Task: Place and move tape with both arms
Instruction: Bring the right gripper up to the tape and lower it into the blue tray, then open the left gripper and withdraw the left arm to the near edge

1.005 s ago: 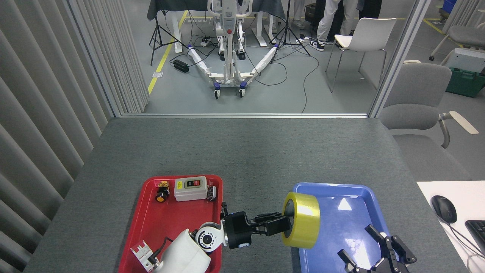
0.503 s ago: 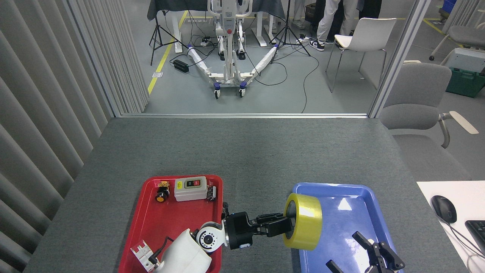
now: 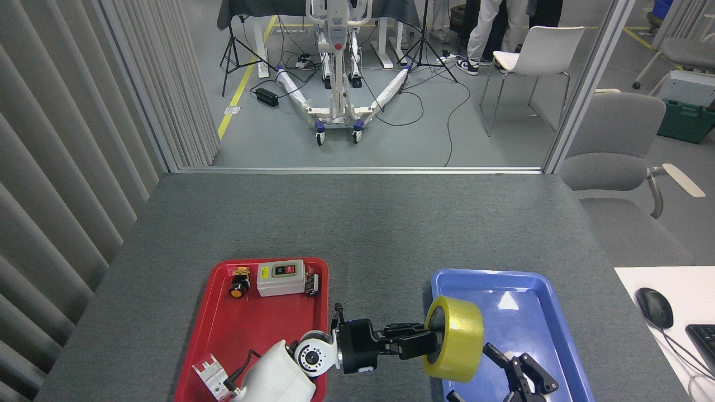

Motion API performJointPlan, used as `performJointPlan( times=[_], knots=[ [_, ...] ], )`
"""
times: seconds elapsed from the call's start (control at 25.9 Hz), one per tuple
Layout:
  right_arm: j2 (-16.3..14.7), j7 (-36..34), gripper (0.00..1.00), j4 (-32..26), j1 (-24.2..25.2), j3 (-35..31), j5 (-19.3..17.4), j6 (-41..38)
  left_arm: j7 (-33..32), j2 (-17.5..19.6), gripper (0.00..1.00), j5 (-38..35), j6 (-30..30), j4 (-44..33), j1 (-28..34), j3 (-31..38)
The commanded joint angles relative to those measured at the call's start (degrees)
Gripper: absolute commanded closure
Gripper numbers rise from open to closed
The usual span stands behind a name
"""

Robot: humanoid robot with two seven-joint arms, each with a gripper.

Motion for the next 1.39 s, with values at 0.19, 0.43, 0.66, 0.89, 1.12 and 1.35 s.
performJointPlan(
  times=[0.19,0.43,0.66,0.89,1.12,1.35],
  knots=[
    [0.2,0.0,0.42,0.0,0.1,1.2,0.6,0.0,0.0,0.0,1.0,-0.2,0.0,-0.5,0.2,-1.8],
    [0.4,0.0,0.66,0.0,0.9,0.4,0.6,0.0,0.4,-0.1,1.0,-0.2,0.0,-0.5,0.8,-1.7],
    [0.0,0.1,0.78,-0.1,1.4,-0.6,0.5,0.0,0.5,-0.2,0.38,-0.2,0.0,-0.7,1.3,-1.7],
    [-0.3,0.2,0.87,-0.2,2.7,-3.1,0.4,0.0,0.5,0.1,0.01,-0.1,0.0,-0.5,1.4,-1.0],
    [-0.3,0.4,0.91,-0.2,2.9,-4.8,0.3,0.0,0.6,3.2,0.01,0.2,0.0,-0.4,1.5,9.7],
    [-0.5,0.4,0.94,0.0,2.9,-7.2,-0.1,0.0,2.0,10.3,0.02,-2.5,0.0,-0.5,2.6,20.0]
  ],
)
